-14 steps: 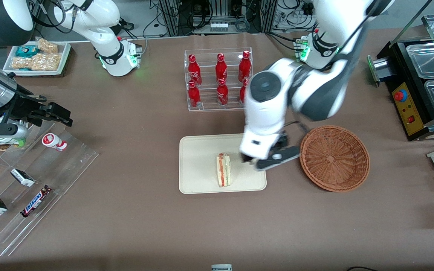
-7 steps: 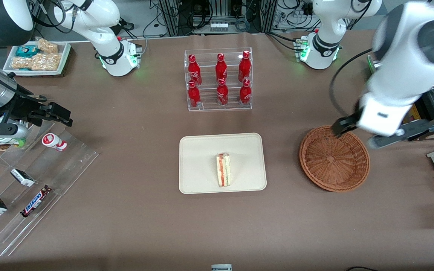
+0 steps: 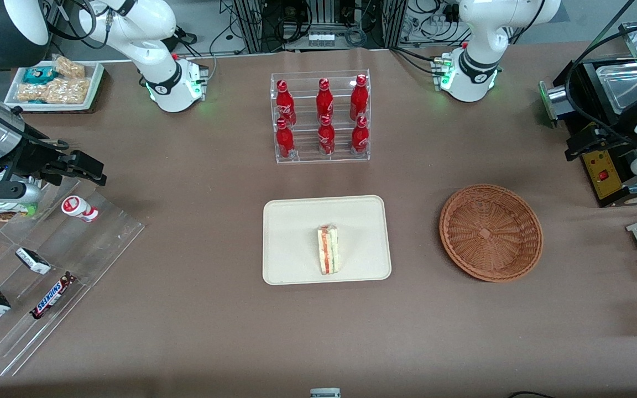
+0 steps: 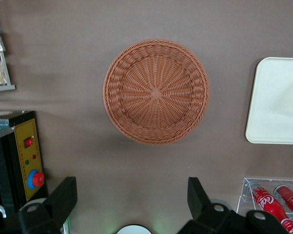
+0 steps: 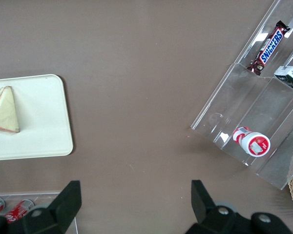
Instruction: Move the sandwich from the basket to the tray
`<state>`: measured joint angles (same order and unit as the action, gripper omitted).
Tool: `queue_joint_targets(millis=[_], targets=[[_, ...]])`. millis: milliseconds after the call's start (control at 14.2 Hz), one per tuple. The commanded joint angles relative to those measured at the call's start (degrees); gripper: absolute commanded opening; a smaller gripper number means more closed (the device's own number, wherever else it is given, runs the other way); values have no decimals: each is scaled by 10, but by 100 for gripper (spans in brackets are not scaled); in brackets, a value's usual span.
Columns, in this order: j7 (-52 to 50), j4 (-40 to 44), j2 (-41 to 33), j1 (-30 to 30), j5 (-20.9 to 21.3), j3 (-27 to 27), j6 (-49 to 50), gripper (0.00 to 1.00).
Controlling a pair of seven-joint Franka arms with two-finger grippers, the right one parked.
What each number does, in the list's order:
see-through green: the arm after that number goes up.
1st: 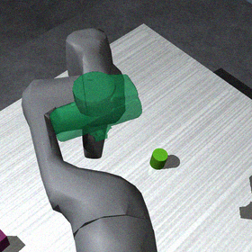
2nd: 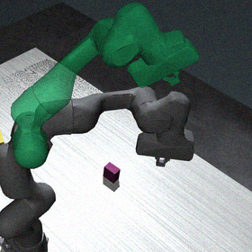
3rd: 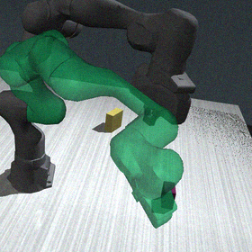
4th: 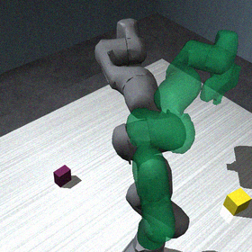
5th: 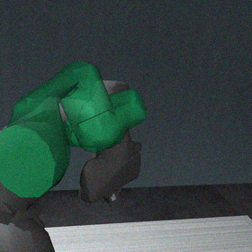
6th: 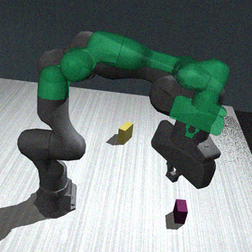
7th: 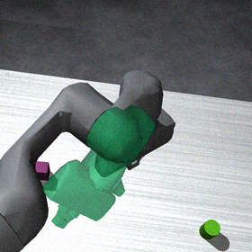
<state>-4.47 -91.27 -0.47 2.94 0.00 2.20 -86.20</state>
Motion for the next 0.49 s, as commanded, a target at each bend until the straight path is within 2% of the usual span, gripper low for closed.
queue_joint_targets(millis=[0,70,211,421], targets=[[9,46,37,3,-2,-6,-18,100],[7,48,37,3,0,-11,-29,100],[7,49,36,3,30,-18,-30,100],[4,50,28,1,18,-16,-26,100]])
